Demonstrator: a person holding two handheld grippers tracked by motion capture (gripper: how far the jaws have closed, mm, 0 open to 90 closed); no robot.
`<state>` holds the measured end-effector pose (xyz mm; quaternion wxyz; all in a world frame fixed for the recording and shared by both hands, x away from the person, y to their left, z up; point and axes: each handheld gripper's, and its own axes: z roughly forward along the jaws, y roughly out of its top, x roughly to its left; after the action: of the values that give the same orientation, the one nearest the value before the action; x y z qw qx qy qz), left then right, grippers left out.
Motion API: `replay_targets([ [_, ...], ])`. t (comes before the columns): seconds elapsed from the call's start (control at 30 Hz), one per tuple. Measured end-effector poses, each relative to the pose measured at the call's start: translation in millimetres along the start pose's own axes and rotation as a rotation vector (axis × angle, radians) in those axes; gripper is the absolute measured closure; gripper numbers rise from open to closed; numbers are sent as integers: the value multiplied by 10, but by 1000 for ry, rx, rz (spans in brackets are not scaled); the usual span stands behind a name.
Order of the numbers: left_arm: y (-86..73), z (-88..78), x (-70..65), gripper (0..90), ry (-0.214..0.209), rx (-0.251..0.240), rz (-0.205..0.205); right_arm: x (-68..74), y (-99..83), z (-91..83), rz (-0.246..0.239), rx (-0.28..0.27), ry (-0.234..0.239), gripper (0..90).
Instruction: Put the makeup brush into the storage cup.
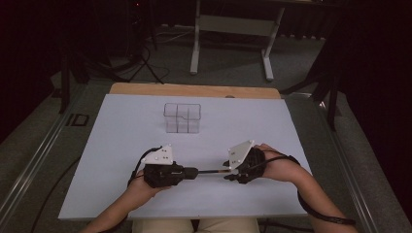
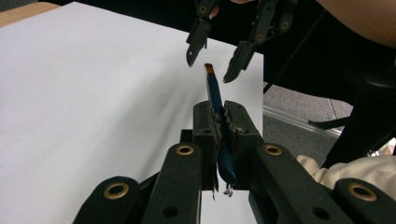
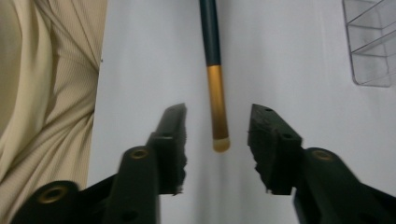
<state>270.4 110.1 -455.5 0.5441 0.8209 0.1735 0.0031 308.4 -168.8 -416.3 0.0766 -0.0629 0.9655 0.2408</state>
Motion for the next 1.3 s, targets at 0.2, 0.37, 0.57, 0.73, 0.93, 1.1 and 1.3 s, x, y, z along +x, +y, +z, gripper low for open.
replay_targets([
  [0.2,13,12,-3,856,2,-3,1,2,36,19,-37,11,10,737],
  [0.37,15,22,-3,856,-4,-8,-1,-2,64,29,-60,26,14,809],
  [0.57,12,36,4,856,-13,2,-5,0,78,39,-79,46,20,829],
  [0.73,6,57,17,854,-29,17,-16,10,81,55,-93,70,42,834],
  [0.93,41,105,-9,780,-44,50,-10,12,84,64,-87,88,57,836],
  [1.1,80,143,-6,719,-43,78,-17,5,110,60,-99,94,49,836],
  [1.3,131,189,6,713,-27,119,-15,9,135,80,-105,120,59,837],
])
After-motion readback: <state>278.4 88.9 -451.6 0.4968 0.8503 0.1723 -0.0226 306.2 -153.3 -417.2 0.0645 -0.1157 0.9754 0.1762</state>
